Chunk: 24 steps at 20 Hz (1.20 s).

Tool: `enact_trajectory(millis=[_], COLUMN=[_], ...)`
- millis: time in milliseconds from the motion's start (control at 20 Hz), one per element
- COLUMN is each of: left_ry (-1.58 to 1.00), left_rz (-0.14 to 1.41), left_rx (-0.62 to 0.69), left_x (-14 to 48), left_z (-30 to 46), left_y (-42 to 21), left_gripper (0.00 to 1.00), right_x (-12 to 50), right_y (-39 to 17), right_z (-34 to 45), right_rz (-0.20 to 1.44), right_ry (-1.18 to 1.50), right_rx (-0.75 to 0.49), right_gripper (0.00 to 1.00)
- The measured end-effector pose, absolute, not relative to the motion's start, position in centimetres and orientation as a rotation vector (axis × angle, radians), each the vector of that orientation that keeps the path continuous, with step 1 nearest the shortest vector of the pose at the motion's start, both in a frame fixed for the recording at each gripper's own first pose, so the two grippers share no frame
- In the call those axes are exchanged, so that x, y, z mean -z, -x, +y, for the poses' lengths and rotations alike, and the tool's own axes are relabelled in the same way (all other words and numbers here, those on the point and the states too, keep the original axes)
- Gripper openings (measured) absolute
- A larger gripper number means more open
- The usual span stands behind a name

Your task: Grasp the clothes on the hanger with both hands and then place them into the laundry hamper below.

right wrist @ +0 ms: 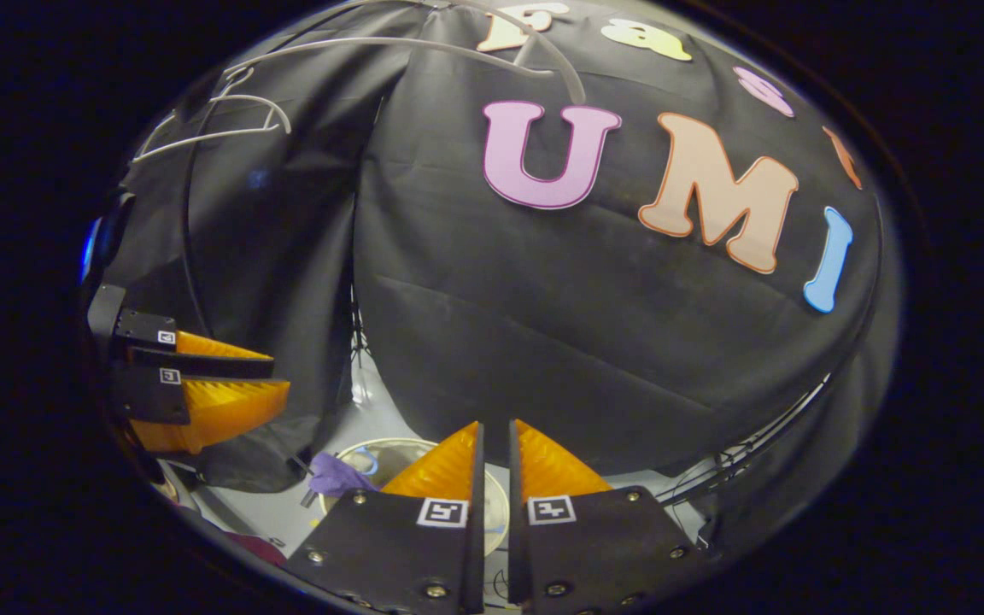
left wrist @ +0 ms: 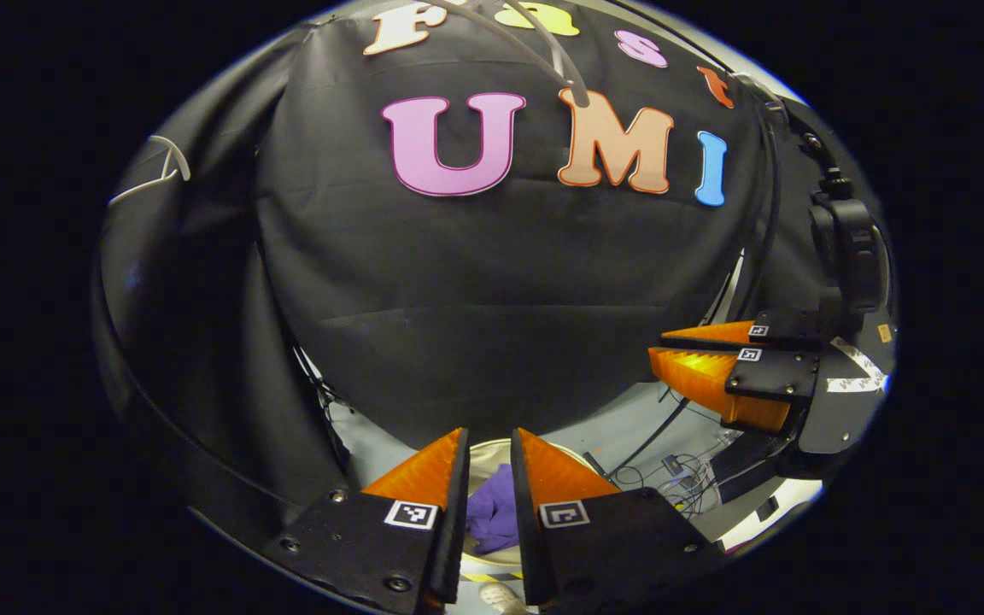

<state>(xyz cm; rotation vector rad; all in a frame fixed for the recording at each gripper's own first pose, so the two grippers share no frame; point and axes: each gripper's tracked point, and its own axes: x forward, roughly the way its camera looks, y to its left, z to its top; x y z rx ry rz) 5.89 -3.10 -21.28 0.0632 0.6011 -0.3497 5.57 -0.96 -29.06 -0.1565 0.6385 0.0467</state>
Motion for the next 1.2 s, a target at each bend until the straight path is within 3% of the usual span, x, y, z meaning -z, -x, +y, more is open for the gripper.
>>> enact_trajectory(millis=[500, 550, 600, 900, 950, 1000, 1100, 1200], left_ry=[-0.068, -0.06, -0.054, -0.009, 0.001, 0.012, 0.033, 0.048], left_rz=[0.517, 0.501, 0.487, 0.341, 0.313, 0.286, 0.229, 0.178], left_rx=[0.334, 0.329, 0.326, 0.31, 0.309, 0.308, 0.309, 0.309], left_x=[19.1, 18.5, 17.7, 11.3, 10.1, 8.9, 6.4, 4.1], left_z=[-1.8, -1.4, -1.2, -2.4, -2.6, -2.7, -2.9, -2.6], left_y=[-6.7, -6.9, -6.8, -8.8, -9.0, -9.1, -9.3, -9.2], left_gripper=[0.29, 0.26, 0.29, 0.29, 0.26, 0.33, 0.26, 0.29], right_x=[26.7, 26.0, 25.4, 19.2, 17.9, 16.6, 14.2, 11.7], right_y=[-5.8, -6.0, -6.0, -7.4, -7.7, -7.8, -7.9, -8.0], right_z=[-0.9, -0.9, -1.1, -1.9, -2.0, -2.1, -2.3, -2.6], right_rz=[0.586, 0.574, 0.561, 0.434, 0.41, 0.386, 0.336, 0.289], right_ry=[0.131, 0.125, 0.119, 0.099, 0.094, 0.086, 0.067, 0.049], right_rx=[-0.023, -0.018, -0.013, 0.02, 0.025, 0.03, 0.041, 0.054], right_gripper=[0.11, 0.11, 0.11, 0.12, 0.11, 0.11, 0.11, 0.07])
